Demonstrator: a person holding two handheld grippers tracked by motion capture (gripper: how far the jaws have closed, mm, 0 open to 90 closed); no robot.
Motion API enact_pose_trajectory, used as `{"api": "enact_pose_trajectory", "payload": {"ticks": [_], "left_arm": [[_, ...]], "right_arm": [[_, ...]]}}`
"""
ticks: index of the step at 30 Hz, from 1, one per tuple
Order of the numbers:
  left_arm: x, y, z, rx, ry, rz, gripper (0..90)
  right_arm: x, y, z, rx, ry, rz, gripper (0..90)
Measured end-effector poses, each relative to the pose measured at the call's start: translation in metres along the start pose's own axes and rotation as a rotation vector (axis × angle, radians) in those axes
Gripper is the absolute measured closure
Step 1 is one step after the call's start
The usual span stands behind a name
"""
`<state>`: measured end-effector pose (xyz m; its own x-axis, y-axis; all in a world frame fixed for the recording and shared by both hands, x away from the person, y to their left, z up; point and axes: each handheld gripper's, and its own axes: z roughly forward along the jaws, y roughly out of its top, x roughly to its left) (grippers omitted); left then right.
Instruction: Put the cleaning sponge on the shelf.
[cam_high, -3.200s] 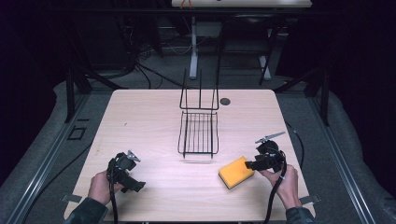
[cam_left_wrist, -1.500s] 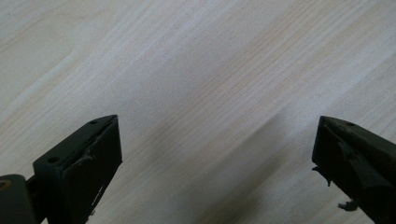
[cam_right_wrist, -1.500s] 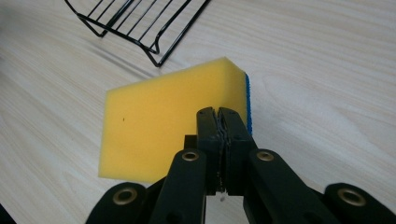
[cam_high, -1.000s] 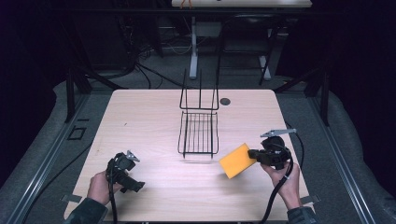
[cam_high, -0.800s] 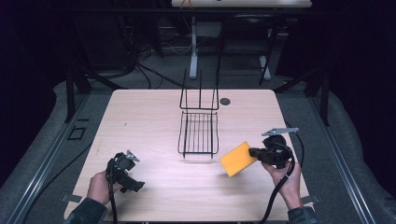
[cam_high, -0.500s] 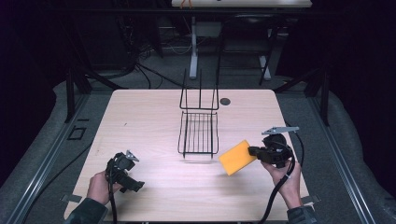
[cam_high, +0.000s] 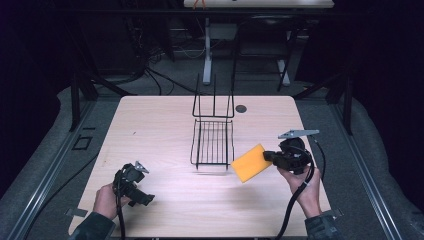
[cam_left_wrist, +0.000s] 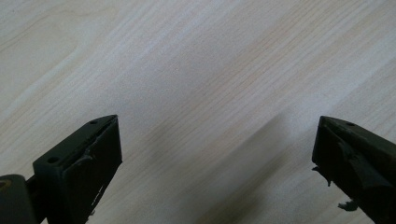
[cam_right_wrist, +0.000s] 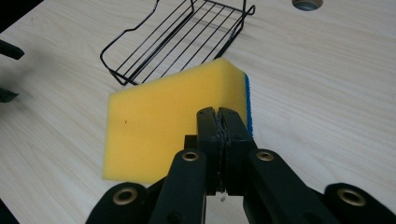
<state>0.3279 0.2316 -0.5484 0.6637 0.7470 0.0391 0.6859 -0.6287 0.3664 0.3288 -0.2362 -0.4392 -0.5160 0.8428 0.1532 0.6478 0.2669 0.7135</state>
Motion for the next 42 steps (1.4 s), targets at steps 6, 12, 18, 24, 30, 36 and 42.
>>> {"api": "enact_pose_trajectory", "payload": {"ticks": [6,12,18,24,30,36,42], "left_arm": [[0.000,0.000,0.000,0.002,-0.002,0.000,1.4],[-0.001,0.000,0.000,0.005,-0.005,0.000,1.4],[0.000,0.000,0.000,0.001,-0.003,0.000,1.4],[0.000,0.000,0.000,0.002,-0.005,0.000,1.4],[-0.001,0.000,0.000,0.003,-0.005,0.000,1.4],[-0.001,0.000,0.001,0.002,-0.004,0.001,1.4],[-0.001,0.000,0.000,-0.001,-0.005,0.003,1.4]], "right_arm": [[0.002,0.007,0.000,-0.016,0.001,-0.008,88.6],[0.005,0.015,0.001,-0.026,0.003,-0.018,88.6],[0.008,0.021,0.005,-0.035,0.003,-0.021,88.7],[0.011,0.028,0.012,-0.051,0.002,-0.029,88.7],[0.014,0.034,0.022,-0.051,0.010,-0.030,88.7],[0.017,0.040,0.029,-0.072,0.008,-0.032,88.7],[0.020,0.045,0.038,-0.086,0.007,-0.033,88.7]]}}
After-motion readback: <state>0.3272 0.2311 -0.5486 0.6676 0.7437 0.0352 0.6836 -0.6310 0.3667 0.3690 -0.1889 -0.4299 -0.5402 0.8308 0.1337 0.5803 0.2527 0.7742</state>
